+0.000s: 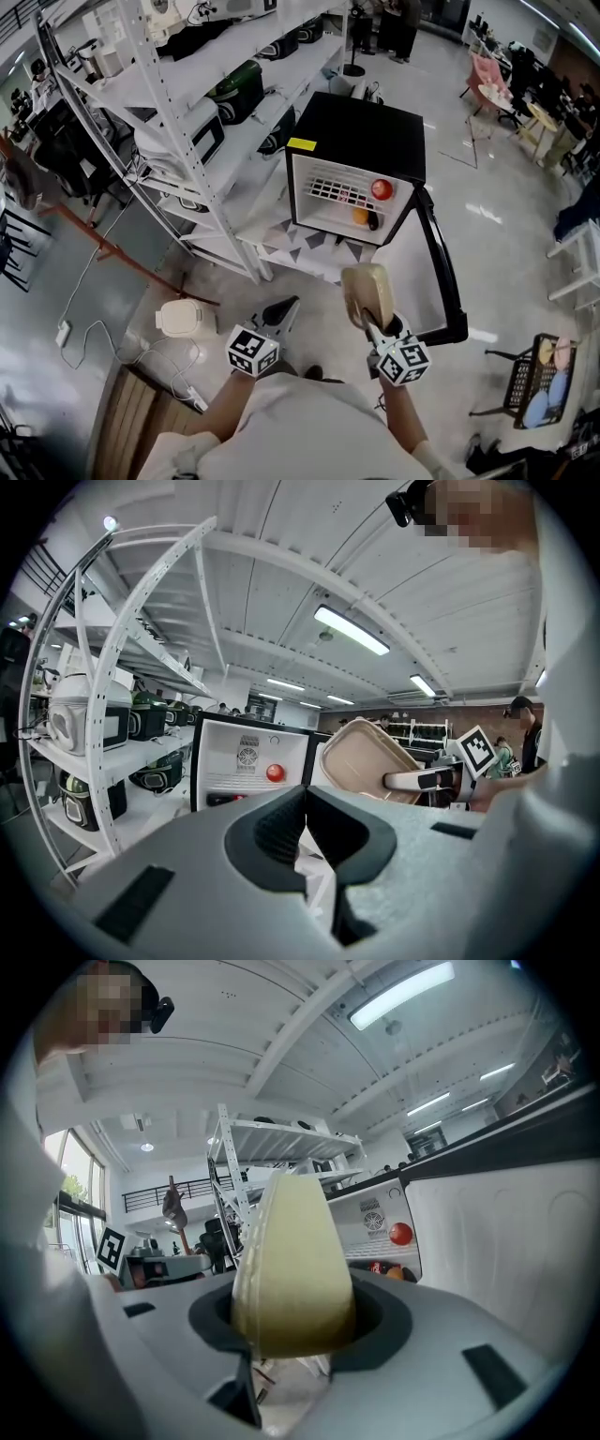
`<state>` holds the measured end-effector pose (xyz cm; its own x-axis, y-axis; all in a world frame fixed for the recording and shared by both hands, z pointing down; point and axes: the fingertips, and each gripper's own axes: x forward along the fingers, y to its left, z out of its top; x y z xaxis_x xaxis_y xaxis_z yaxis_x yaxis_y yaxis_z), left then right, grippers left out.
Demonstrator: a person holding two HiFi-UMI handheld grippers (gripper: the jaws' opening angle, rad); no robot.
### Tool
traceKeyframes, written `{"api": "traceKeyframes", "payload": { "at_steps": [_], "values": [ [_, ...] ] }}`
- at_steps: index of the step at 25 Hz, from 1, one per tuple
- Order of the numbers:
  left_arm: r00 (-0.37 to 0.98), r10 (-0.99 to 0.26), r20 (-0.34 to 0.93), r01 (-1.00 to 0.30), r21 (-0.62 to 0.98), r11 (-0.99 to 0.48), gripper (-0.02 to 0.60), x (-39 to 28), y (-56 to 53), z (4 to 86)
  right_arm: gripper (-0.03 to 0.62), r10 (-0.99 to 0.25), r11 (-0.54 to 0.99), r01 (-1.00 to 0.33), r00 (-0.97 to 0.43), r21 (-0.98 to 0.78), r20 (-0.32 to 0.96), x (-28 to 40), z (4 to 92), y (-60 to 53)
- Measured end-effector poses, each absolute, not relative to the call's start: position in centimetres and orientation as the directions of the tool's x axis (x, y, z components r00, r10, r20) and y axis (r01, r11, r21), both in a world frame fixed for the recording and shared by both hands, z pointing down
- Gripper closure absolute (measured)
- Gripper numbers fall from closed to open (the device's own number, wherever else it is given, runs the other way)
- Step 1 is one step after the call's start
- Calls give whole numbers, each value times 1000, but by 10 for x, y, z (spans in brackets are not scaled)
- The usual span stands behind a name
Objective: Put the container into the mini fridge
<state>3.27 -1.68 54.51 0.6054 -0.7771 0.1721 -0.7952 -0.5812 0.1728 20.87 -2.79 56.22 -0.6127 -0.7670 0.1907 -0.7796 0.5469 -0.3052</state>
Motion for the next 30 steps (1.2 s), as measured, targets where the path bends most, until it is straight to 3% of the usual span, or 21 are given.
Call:
{"api": "traceKeyframes", "payload": {
  "at_steps": [10,30],
  "values": [
    [635,-755,164,-772,152,-617,577,11,-76,548,396,-800,499,-818,-562,-285,211,193,563,-75],
    [794,-579,182,-607,191,-772,577,-43,-208,570,396,-849,356,-883,-442,-306,289,121,581,-184]
  ]
}}
